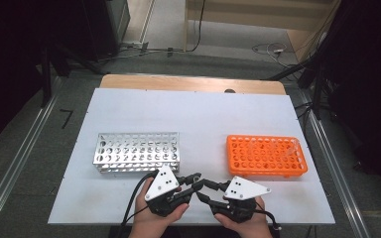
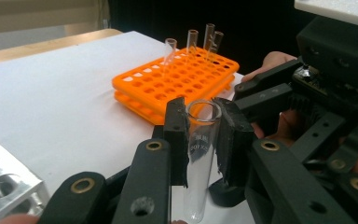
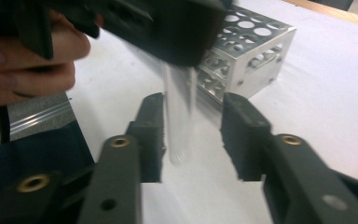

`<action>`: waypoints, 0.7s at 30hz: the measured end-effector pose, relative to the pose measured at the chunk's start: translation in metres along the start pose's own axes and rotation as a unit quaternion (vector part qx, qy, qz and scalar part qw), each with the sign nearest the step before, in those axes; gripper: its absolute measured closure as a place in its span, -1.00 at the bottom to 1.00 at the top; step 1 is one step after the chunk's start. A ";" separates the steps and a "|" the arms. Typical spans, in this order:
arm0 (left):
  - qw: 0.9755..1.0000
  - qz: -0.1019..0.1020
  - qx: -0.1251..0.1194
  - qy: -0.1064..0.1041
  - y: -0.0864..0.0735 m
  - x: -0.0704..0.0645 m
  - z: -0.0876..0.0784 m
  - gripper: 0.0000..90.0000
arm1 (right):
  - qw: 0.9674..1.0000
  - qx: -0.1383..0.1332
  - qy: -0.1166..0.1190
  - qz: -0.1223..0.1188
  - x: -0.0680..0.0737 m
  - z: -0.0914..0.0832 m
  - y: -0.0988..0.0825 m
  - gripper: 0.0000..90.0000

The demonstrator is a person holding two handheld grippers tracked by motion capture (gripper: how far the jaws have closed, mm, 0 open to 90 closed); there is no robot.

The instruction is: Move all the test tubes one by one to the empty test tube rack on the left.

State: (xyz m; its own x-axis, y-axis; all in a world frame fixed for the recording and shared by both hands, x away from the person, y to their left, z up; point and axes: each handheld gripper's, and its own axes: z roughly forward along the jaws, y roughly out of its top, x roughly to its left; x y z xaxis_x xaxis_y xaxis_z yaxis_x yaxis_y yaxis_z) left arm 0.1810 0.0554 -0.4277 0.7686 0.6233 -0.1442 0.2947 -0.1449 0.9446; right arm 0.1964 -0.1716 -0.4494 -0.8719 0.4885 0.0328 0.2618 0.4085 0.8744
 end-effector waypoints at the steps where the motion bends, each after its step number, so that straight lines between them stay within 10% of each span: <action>1: 1.000 -0.001 0.001 0.005 0.001 0.002 -0.001 0.68 | 1.000 -0.005 -0.004 0.003 -0.006 -0.005 -0.002 0.04; 21: 0.997 -0.002 -0.007 0.075 0.023 0.050 -0.020 0.68 | 0.997 -0.024 -0.052 0.046 -0.053 -0.061 -0.029 -0.78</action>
State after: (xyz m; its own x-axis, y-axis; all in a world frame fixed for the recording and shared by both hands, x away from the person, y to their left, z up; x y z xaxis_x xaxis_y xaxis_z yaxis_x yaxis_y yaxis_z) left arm 0.2144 0.0986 -0.4075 0.6730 0.7324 -0.1030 0.2891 -0.1323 0.9481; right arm 0.2094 -0.2562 -0.4468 -0.7974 0.6000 0.0651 0.3159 0.3230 0.8921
